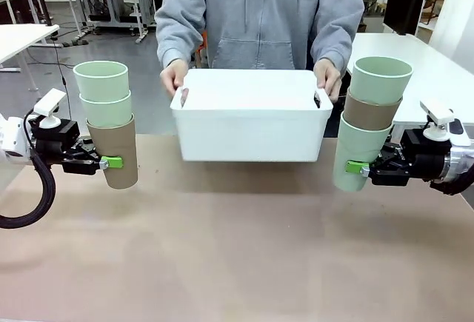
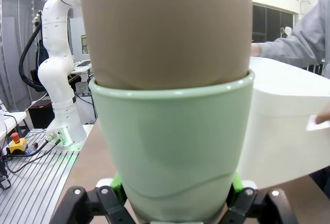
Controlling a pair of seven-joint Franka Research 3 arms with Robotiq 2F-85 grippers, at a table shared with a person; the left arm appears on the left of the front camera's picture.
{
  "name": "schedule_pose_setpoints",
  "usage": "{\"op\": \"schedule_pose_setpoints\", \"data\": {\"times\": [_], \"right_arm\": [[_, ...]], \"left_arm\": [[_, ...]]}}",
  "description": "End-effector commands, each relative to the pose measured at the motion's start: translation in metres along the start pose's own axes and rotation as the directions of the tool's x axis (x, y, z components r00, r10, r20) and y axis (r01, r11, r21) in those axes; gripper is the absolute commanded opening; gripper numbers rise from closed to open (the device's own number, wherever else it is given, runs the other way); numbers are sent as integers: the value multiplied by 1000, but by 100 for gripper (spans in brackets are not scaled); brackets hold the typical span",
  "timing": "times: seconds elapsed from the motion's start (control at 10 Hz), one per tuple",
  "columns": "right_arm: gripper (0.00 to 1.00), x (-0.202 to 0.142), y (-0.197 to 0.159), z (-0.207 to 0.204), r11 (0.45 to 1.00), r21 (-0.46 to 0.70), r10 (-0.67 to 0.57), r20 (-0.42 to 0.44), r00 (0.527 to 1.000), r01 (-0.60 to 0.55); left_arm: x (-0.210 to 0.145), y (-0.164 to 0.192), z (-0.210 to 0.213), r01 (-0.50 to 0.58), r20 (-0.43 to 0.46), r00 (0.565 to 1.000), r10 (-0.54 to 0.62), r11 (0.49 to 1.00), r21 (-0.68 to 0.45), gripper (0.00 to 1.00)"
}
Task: Stack the cups and store them in the basket.
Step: Place the stack of Reusable plastic cups into the Pantry Basket.
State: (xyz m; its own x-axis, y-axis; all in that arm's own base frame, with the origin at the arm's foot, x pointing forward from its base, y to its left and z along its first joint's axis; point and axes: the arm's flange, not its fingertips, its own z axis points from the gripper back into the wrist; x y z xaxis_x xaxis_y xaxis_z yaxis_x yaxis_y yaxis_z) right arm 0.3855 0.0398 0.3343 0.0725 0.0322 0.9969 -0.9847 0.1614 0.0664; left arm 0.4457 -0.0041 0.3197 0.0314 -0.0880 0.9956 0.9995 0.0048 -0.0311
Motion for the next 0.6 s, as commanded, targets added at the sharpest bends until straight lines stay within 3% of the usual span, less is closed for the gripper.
{"op": "schedule_pose_setpoints", "data": {"times": [0.0,0.5], "right_arm": [[84,4,0,0,1000,1,9,4,1000,-9],[84,4,0,0,1000,1,9,4,1000,-9]], "left_arm": [[6,1,0,13,7,1000,-13,1000,-4,85],[6,1,0,13,7,1000,-13,1000,-4,85]]}}
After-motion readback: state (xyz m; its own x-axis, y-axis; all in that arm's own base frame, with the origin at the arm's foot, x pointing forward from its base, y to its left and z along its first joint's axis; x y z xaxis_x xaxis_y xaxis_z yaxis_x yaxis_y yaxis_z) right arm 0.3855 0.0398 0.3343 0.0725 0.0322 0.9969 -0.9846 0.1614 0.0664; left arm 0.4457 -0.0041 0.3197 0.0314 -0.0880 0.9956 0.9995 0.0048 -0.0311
